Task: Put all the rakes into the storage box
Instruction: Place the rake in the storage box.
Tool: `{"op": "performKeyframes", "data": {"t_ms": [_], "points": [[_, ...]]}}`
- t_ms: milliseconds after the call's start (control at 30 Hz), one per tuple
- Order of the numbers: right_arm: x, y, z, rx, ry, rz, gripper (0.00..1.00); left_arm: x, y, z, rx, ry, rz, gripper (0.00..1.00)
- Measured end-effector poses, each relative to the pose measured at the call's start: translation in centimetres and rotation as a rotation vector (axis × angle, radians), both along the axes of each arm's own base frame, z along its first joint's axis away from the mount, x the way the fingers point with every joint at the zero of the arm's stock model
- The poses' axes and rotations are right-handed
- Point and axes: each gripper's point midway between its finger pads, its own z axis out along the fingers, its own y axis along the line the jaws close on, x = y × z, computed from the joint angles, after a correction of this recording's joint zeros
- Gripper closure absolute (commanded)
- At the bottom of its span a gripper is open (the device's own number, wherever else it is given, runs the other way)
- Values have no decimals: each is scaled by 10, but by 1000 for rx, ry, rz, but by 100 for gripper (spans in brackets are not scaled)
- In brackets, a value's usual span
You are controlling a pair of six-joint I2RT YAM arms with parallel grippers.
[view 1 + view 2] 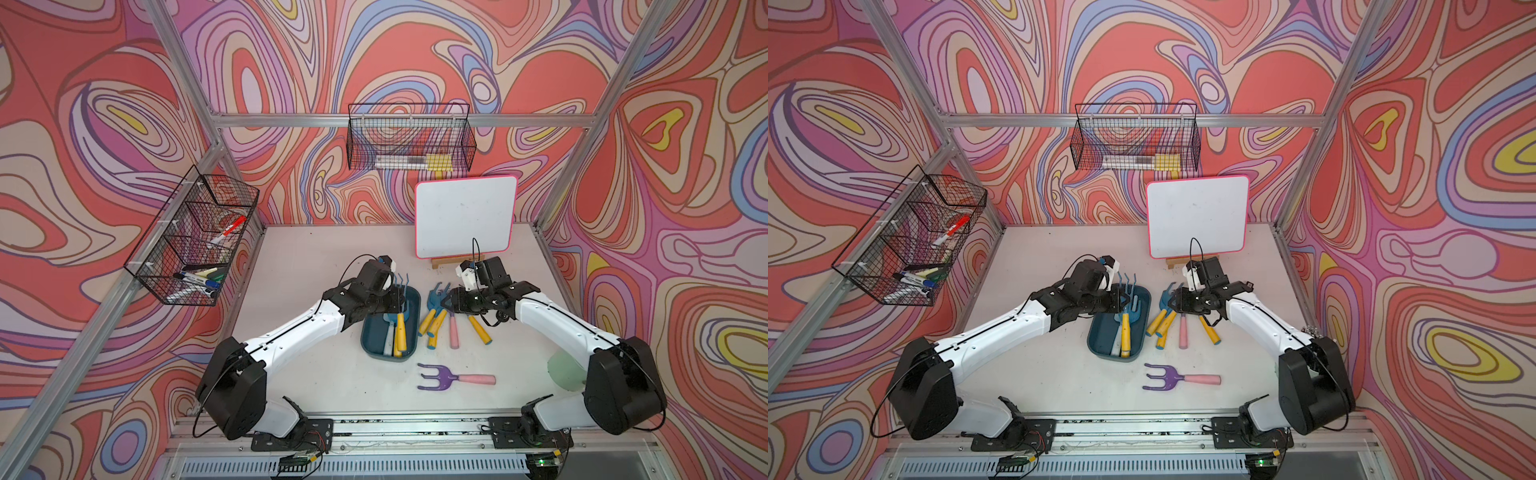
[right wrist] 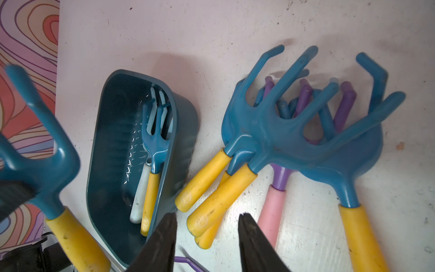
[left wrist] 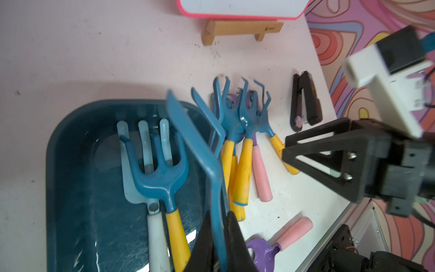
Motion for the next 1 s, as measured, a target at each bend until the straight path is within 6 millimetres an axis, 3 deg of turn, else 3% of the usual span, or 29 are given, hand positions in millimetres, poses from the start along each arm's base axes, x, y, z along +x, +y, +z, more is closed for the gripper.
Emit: {"op": "performKeyframes", "data": {"t_ms": [200,567,733,1000], "points": [[0,0,0,1,2,-3,56,-6,-1,-33,18,76,-5,100],[1,-1,-2,-7,5,-7,56,-4,-11,-72,38,156,-27,100],[1,-2,-3,-10,5,-9,56,-7,-13,-82,41,189,-34,75],[2,-3,-4,-18,5,-14,56,-4,-5,-84,72,193,19,75]]}}
